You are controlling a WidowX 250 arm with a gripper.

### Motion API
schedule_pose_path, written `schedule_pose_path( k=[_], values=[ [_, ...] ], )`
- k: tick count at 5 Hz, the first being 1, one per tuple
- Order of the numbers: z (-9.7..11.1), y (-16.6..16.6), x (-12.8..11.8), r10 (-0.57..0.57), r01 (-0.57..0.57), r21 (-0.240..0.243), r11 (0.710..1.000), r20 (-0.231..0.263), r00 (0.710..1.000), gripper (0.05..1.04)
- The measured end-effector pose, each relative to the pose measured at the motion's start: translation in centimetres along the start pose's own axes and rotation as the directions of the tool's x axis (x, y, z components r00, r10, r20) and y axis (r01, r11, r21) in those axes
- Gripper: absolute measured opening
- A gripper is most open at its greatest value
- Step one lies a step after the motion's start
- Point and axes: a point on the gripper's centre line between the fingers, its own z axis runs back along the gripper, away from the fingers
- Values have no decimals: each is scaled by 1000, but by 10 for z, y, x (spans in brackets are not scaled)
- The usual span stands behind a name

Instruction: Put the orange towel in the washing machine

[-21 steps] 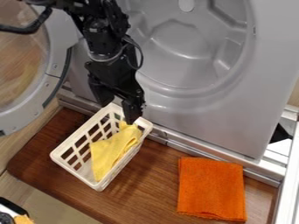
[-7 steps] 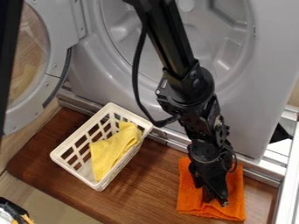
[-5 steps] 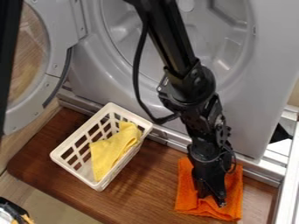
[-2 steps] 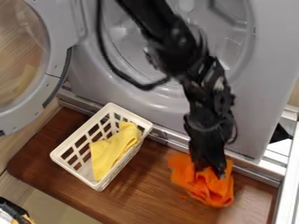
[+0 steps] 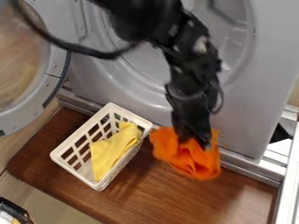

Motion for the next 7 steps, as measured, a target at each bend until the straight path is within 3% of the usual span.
schedule_pose_path(
  k=[1, 3, 4, 5, 7],
  values=[
    [25, 23, -2, 23, -27, 78, 997, 41, 999, 53],
    [41, 64, -10, 76, -87, 148, 985, 80, 994, 53],
    [43, 86, -4, 94, -111, 155, 982, 110, 989, 53],
    [31, 105, 6, 91, -109, 138, 984, 134, 987, 53],
    [-9, 138, 26, 77, -94, 87, 992, 187, 979, 53]
  ],
)
